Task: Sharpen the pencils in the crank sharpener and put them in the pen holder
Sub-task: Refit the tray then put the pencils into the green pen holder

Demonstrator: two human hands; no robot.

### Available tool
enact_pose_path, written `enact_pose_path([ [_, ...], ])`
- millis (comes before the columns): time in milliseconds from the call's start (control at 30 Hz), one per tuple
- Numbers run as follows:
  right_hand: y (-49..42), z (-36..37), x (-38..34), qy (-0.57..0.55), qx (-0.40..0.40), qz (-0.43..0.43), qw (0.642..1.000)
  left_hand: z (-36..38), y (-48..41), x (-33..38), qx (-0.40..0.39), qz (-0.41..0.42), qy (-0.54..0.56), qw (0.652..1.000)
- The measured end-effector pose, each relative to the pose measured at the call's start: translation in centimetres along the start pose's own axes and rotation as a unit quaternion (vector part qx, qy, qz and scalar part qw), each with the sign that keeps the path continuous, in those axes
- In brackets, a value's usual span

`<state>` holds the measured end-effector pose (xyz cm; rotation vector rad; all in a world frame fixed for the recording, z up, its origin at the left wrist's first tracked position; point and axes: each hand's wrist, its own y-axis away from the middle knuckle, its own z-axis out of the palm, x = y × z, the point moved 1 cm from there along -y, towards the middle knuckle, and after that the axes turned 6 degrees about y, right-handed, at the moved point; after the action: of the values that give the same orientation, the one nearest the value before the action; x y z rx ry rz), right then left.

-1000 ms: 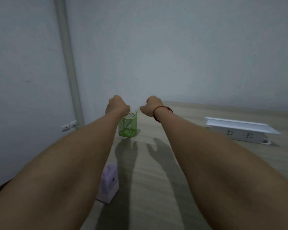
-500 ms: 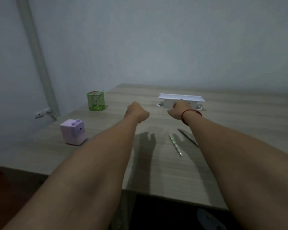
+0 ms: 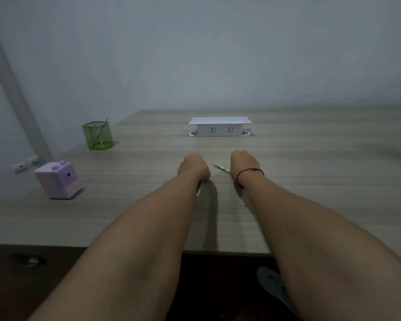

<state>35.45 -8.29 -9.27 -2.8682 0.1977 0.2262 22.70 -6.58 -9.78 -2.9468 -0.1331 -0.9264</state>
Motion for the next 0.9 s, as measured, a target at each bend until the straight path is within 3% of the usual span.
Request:
enact_pose_path([
  [167,0.4,-1.5,-2.0,-0.041,-0.033,-0.002,0.999,-1.4,0.0,-0.3,0.03,0.011,0.006,0.999],
  [333,-0.9,-4.9,-7.0,-0.13,-0.031,-0.021,0.991,-8.2,-0.7,-1.0,0.091,0.014,0.025,0.995],
  [667,-5.5,-9.0,-25.2,-0.262,0.004,-0.107,0.959,-25.4,-5.4,-9.2,0.287,0.012,0.129,0.949],
  [900,-11.1,-6.7,-35.6,-0.327,0.012,-0.145,0.934,-30.8,-12.5,-16.4,0.358,0.006,0.186,0.915],
])
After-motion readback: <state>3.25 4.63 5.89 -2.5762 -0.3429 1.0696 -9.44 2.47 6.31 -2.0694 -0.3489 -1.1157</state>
